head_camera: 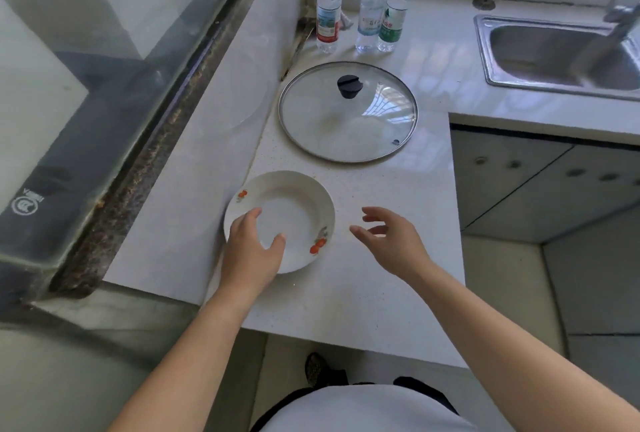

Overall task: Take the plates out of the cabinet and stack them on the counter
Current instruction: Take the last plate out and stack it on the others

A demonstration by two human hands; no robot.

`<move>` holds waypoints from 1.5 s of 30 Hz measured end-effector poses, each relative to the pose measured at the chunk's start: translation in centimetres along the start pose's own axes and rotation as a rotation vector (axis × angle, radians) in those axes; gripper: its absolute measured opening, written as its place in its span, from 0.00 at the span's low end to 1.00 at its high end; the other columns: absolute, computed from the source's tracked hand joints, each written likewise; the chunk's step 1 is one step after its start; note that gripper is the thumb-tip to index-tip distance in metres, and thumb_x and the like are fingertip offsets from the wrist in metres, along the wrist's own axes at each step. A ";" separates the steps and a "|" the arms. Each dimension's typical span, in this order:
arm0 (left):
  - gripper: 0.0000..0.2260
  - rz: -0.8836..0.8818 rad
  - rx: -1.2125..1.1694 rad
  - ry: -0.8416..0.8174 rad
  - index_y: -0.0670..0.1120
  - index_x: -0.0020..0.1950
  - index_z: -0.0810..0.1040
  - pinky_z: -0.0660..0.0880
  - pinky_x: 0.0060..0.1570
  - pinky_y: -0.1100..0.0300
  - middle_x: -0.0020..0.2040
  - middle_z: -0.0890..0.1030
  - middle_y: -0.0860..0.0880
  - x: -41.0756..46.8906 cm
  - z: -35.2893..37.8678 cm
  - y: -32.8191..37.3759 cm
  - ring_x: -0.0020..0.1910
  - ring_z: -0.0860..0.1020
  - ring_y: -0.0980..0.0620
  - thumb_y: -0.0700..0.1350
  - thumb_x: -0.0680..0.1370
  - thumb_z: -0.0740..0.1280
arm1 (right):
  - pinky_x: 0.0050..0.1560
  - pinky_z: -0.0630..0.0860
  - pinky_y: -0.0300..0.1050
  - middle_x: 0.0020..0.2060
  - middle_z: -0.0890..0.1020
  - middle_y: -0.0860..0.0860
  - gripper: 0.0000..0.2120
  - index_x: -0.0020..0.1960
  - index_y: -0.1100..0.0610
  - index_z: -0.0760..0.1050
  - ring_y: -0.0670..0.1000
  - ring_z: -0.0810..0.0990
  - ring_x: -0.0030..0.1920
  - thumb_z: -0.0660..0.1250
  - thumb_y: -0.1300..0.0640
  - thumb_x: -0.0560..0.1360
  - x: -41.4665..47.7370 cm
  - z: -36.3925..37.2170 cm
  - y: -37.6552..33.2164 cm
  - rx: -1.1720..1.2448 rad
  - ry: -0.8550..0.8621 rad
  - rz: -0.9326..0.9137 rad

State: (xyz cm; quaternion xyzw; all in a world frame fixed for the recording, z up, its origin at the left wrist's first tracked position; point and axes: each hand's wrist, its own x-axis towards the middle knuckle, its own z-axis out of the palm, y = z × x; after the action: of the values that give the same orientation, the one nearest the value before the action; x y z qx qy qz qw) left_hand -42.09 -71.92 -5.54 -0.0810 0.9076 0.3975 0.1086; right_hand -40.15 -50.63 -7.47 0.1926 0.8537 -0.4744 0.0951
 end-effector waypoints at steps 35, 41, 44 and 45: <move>0.19 1.429 0.326 -1.310 0.51 0.67 0.70 0.65 0.53 0.64 0.64 0.72 0.50 -56.4 30.6 17.6 0.60 0.72 0.54 0.50 0.77 0.64 | 0.48 0.67 0.28 0.57 0.77 0.42 0.19 0.63 0.49 0.73 0.42 0.75 0.55 0.66 0.46 0.74 -65.4 -12.7 28.1 0.380 1.450 0.769; 0.18 1.592 0.448 -1.516 0.52 0.67 0.70 0.68 0.55 0.63 0.65 0.73 0.54 -66.5 33.1 15.1 0.62 0.71 0.56 0.51 0.77 0.63 | 0.58 0.73 0.41 0.56 0.78 0.41 0.17 0.61 0.47 0.73 0.42 0.76 0.56 0.66 0.46 0.74 -73.2 -8.7 29.8 0.525 1.678 0.907; 0.17 1.631 0.503 -1.610 0.53 0.66 0.70 0.68 0.54 0.62 0.65 0.73 0.55 -70.5 34.9 14.5 0.61 0.71 0.58 0.52 0.77 0.63 | 0.60 0.73 0.44 0.57 0.77 0.39 0.16 0.61 0.45 0.72 0.41 0.75 0.57 0.65 0.45 0.74 -75.8 -7.7 30.8 0.583 1.727 0.967; 0.17 1.641 0.508 -1.634 0.53 0.66 0.70 0.67 0.54 0.63 0.65 0.73 0.56 -71.7 35.3 14.4 0.61 0.71 0.58 0.52 0.77 0.63 | 0.60 0.73 0.44 0.57 0.76 0.39 0.16 0.61 0.45 0.72 0.41 0.75 0.57 0.65 0.45 0.74 -76.5 -7.7 31.1 0.592 1.743 0.987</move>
State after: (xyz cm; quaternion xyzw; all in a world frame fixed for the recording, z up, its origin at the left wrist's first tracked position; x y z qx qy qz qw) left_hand 28.27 -31.77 0.02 0.8270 0.4028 0.0907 0.3816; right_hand 42.53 -47.57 -1.04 0.8111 0.3027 -0.2699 -0.4215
